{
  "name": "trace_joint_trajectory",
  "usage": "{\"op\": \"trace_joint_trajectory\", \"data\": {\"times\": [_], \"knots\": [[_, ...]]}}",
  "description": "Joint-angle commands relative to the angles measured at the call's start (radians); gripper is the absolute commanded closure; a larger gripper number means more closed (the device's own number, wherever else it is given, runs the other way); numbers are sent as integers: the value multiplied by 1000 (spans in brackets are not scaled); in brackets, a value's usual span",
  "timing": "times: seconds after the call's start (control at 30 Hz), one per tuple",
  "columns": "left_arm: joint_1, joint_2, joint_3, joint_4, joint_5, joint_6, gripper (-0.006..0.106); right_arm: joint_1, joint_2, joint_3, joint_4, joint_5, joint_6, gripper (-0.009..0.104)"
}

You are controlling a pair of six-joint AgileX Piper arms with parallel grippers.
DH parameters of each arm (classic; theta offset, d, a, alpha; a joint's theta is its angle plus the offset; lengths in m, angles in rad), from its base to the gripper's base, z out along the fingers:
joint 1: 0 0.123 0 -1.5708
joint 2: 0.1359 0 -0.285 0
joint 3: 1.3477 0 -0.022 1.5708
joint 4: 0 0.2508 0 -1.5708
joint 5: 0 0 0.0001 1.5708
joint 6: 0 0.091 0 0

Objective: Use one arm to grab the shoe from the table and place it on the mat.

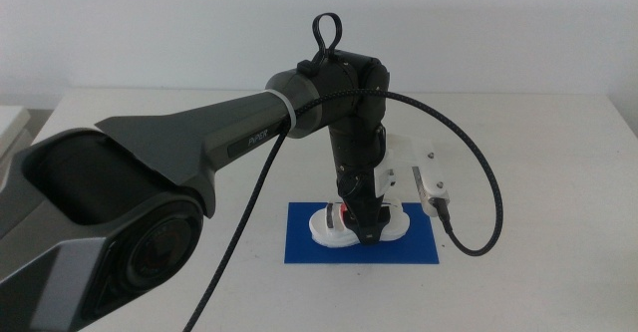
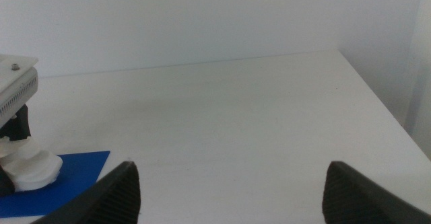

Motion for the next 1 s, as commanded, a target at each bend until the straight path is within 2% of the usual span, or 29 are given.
{"op": "trace_joint_trajectory", "data": {"times": [0.0, 0.2, 0.37, 0.5, 0.63, 0.73, 0.83, 0.97], "knots": [[-3, 6, -2, -14, 2, 2, 39, 0, -5, 2, -5, -6, -6, 16], [-3, 11, -2, -14, 2, 0, 7, 0, -5, 2, -5, -6, -6, 16], [9, -62, -30, -3, 2, -73, 7, 0, -5, 2, -5, -6, -6, 16], [46, -247, -30, -28, 2, -103, 7, 0, -5, 2, -5, -6, -6, 16], [103, -451, -12, -28, 2, -334, 7, 0, -5, 2, -5, -6, -6, 16], [179, -606, 70, 10, 2, -547, 7, 0, -5, 2, -5, -6, -6, 16], [270, -741, 166, 5, 2, -636, 7, 0, -5, 2, -5, -6, -6, 16], [379, -915, 308, -24, -6, -633, 7, 0, -5, 2, -5, -6, -6, 16]]}}
